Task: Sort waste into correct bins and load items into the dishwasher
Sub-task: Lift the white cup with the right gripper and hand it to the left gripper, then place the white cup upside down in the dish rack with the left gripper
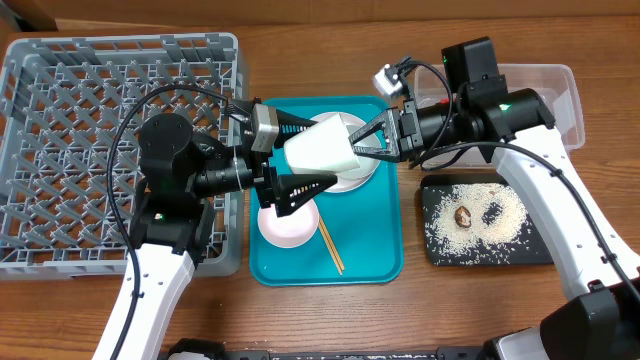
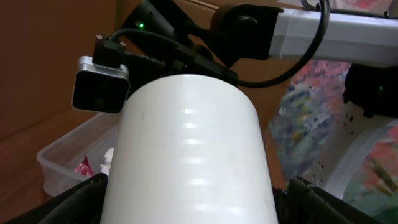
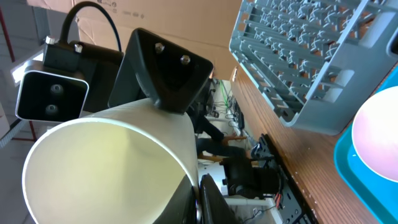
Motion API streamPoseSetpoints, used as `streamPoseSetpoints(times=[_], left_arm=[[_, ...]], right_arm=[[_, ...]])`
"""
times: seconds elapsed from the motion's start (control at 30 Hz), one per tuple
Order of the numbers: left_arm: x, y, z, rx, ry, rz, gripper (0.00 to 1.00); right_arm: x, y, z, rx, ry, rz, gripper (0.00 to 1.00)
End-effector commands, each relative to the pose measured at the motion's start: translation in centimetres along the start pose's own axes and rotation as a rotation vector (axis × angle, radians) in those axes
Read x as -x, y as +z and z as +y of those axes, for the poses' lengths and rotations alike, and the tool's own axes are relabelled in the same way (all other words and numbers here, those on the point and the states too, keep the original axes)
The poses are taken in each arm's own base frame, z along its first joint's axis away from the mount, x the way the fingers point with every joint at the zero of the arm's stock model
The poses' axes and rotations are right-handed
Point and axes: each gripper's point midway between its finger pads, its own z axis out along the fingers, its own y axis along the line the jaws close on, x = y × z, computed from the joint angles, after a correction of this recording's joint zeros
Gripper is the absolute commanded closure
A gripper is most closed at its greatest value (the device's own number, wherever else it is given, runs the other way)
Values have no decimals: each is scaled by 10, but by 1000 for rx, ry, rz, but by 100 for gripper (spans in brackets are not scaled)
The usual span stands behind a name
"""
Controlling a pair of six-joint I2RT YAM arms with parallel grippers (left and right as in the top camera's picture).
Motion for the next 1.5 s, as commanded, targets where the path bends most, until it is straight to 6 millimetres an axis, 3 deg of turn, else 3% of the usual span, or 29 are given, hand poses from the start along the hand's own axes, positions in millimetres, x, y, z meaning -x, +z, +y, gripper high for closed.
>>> streamPoseSetpoints(times=[0.0, 0.2, 0.27, 0.3, 0.37, 0.43, 0.5, 0.53, 0.6, 0.63, 0.67, 0.7, 0.8, 0.9, 0.97, 1.03, 1.17, 1.2, 1.27, 1.3, 1.33, 1.37, 1.47], left_arm=[[3, 3, 1, 2, -2, -2, 20], [-1, 2, 10, 49, -39, 3, 44], [-9, 0, 27, 148, -101, 14, 50], [-13, -2, 36, 199, -130, 20, 56], [-24, -9, 51, 286, -192, 37, 59], [-33, -21, 64, 360, -253, 53, 64], [-55, -54, 91, 527, -361, 83, 68], [-65, -72, 103, 619, -413, 93, 71], [-94, -143, 128, 935, -597, 132, 81], [-100, -167, 130, 1031, -648, 142, 82], [-107, -211, 129, 1206, -729, 159, 84], [-109, -226, 127, 1263, -753, 164, 86], [-121, -300, 109, 1570, -861, 198, 88], [-136, -329, 101, 1691, -915, 229, 88], [-152, -337, 101, 1717, -960, 265, 87], [-169, -338, 107, 1707, -1013, 306, 86], [-202, -336, 125, 1655, -1122, 377, 75], [-208, -335, 127, 1644, -1139, 385, 67], [-220, -335, 134, 1626, -1172, 405, 34], [-221, -334, 135, 1621, -1175, 404, 28], [-221, -331, 138, 1597, -1180, 391, 11], [-219, -328, 141, 1576, -1178, 374, 0], [-196, -322, 145, 1546, -1135, 322, 0]], right_arm=[[-5, 4, 7, 28, -13, 21, 96], [-5, 4, 7, 30, -12, 22, 95], [-4, 4, 4, 15, -13, 16, 73], [-2, 4, -2, -21, -12, 4, 69], [3, 2, -25, -152, 11, -36, 61], [8, -12, -63, -367, 60, -98, 55], [10, -49, -108, -648, 138, -179, 51], [8, -63, -118, -713, 169, -198, 51], [-3, -108, -136, -875, 248, -253, 49], [-6, -118, -138, -910, 251, -260, 49], [-13, -138, -142, -978, 282, -282, 48], [-16, -145, -143, -1008, 280, -282, 48], [-29, -166, -147, -1081, 313, -275, 48], [-33, -168, -147, -1084, 313, -261, 48], [-33, -167, -147, -1084, 313, -259, 48], [-33, -167, -147, -1083, 314, -258, 48], [-36, -167, -147, -1083, 322, -251, 48], [-36, -167, -147, -1083, 324, -250, 48], [-37, -166, -147, -1083, 326, -248, 48], [-37, -166, -147, -1083, 326, -248, 48], [-37, -166, -147, -1083, 326, -248, 48], [-37, -166, -147, -1083, 327, -247, 48], [-39, -166, -147, -1084, 333, -243, 48]])
